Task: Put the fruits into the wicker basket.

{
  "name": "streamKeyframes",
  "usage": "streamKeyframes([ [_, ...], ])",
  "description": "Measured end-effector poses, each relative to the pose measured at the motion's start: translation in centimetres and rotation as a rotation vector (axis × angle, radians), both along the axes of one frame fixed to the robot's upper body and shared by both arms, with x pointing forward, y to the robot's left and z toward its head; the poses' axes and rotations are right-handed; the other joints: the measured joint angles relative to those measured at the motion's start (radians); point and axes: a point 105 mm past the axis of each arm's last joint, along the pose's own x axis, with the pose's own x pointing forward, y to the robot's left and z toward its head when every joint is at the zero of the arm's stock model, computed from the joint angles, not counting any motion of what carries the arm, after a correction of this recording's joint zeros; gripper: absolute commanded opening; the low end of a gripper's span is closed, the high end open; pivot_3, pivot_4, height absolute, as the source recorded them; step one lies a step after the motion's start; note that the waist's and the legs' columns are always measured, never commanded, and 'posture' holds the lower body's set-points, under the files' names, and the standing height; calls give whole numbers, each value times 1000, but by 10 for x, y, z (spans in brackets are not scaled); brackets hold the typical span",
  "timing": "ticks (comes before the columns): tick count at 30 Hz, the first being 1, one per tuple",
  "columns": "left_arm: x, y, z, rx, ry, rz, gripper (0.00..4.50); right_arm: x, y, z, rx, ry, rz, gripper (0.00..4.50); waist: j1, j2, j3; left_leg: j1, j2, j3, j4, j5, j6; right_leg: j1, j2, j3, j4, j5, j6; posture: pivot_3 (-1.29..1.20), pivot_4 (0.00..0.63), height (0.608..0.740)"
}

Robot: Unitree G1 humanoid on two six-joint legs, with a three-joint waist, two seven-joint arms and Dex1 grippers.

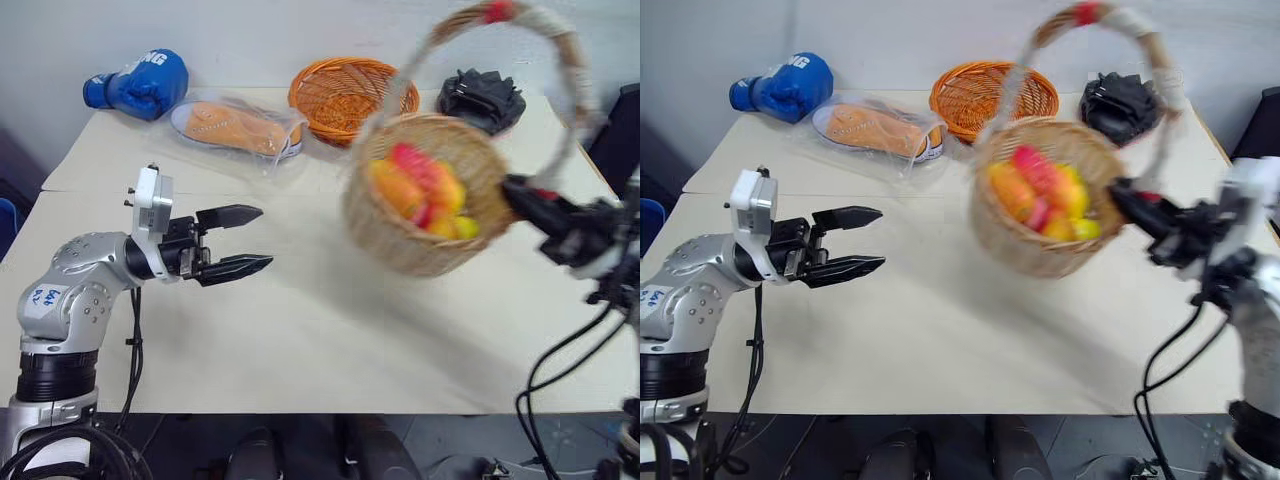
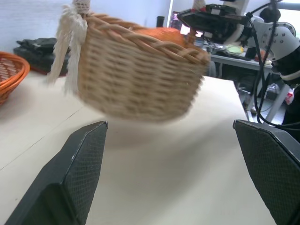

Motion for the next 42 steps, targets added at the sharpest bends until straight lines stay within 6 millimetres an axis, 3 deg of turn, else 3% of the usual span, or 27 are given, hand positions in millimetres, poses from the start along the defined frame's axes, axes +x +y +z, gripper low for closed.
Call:
streamKeyframes([
  [2,2,-4,-2,-4,7,-23,4500,-1,-33,-12,-43,13,-153,160,2,0,0,0,-1,1,0,0,0,0,0,1,0,0,1,0,150,740],
  [7,2,-9,-5,8,-8,-53,4500,4,-88,-48,-51,87,-326,160,-10,1,1,2,0,3,0,0,0,0,2,3,1,0,1,0,150,740],
  [12,2,-12,-8,23,-12,-61,4500,16,-117,-63,67,119,-361,160,-23,3,1,3,0,3,0,1,0,0,2,3,2,0,1,0,150,740],
  [17,2,-12,-10,29,-17,-55,4500,14,-122,-66,40,116,-353,1710,-24,3,1,2,1,2,0,1,-1,0,3,3,2,0,1,0,150,740],
  [19,2,-8,-12,26,-12,-38,4500,6,-123,-76,15,150,-359,2384,-23,3,1,2,1,1,-1,1,-1,1,3,3,2,0,1,0,150,740],
  [23,0,1,-25,68,2,8,4500,-21,-128,-87,-73,183,-379,3796,-20,3,1,2,0,1,-1,1,-1,1,2,4,2,0,2,0,150,740],
  [25,-3,17,-39,143,38,57,4500,-37,-129,-85,-152,192,-379,4453,-20,3,1,3,0,1,-2,1,-1,1,2,4,2,0,2,0,150,740],
  [28,-8,41,-58,232,75,142,4500,-61,-136,-88,-229,234,-397,4453,-26,3,1,5,1,1,-3,1,-1,3,2,4,1,-1,1,0,150,740],
  [31,-10,62,-76,289,38,237,4500,-76,-121,-98,-382,277,-300,4453,-26,3,1,17,1,1,-9,0,-1,15,2,3,-6,-1,1,0,150,740],
  [33,-13,73,-84,339,15,279,4500,-73,-103,-110,-433,307,-195,4453,-28,-1,2,25,0,2,-16,0,-1,22,1,3,-10,-1,1,0,150,740],
  [39,-26,73,-90,360,-15,320,4500,-66,4,-159,-460,311,286,4453,-23,0,2,26,1,2,-18,-2,-1,22,-1,2,-9,-2,-1,0,150,740],
  [42,-30,72,-99,378,3,340,4500,-43,40,-157,-445,208,379,4453,-23,-1,2,25,1,3,-15,-2,-1,21,-1,2,-9,-2,0,0,150,740],
])
